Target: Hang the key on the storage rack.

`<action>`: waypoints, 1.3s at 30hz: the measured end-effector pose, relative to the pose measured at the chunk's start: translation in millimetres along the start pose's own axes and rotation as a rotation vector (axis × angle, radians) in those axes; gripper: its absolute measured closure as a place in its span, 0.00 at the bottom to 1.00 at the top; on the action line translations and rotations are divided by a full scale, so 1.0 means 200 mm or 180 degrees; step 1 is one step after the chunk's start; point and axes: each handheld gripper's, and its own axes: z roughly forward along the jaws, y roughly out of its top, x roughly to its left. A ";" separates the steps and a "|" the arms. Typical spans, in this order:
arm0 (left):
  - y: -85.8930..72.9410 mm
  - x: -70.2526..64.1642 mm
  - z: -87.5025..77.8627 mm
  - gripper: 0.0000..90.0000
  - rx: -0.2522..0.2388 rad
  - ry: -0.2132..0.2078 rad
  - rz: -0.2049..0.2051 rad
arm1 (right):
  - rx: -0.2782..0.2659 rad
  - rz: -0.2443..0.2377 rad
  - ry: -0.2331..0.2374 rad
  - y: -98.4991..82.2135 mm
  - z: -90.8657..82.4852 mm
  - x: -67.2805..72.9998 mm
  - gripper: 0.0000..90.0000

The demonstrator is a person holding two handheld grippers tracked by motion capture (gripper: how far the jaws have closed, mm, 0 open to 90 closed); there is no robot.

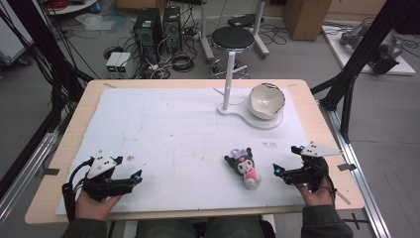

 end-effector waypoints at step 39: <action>0.00 0.00 0.00 0.24 0.0007 -0.0020 0.0002 | -0.0089 -0.0136 0.0102 0.08 0.00 0.06 0.05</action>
